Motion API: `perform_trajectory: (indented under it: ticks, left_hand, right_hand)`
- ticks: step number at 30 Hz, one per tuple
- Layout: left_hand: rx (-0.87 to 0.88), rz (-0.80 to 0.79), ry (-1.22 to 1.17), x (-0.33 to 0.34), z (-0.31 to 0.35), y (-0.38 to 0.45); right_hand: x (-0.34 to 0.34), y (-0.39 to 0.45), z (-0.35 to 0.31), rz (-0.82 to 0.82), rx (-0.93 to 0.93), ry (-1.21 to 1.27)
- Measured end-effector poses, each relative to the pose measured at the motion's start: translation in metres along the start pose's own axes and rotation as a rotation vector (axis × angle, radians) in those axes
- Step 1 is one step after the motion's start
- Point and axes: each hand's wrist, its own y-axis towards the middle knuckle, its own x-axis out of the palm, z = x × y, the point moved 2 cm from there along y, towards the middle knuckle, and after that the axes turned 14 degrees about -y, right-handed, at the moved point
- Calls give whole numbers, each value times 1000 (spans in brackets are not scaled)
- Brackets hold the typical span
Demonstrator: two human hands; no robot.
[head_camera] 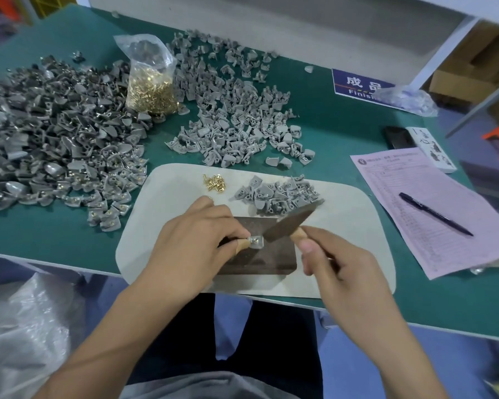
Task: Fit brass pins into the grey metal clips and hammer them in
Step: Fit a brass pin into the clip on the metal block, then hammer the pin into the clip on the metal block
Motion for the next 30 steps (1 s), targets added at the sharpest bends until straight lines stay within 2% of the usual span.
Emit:
perform_trajectory:
  ticks: [2,6,10,13,17,18,21,25,28,30]
  left_hand:
    - [51,-22,50,-2,2,1]
    - [76,-21,84,-3,3,3]
    - [71,-9,75,-2,-1,3]
    - [65,2,49,-1,-2,3]
    - [53,-9,56,-1,-4,4]
    - [60,-6,57,-1,-4,4]
    - [61,7,41,-2,-2,5]
    - [64,-3,45,-2,-1,4]
    - [54,-5,32,-3,-1,4]
    - [42,-2,27,-3,-2,4]
  right_hand:
    - [5,-3,-7,-1,-22,-72]
    - [11,-4,-13,97,-38,-143]
    - [12,2,-10,47,4,-229]
    - [3,5,-15,166,-18,-221]
    - [10,4,-16,25,3,-328]
    - [9,4,-15,46,0,-346]
    - [7,2,-16,175,7,-226]
    - [14,0,-16,56,-6,-300]
    - [10,-3,-15,227,3,-172]
    - [15,-5,-15,199,6,-154]
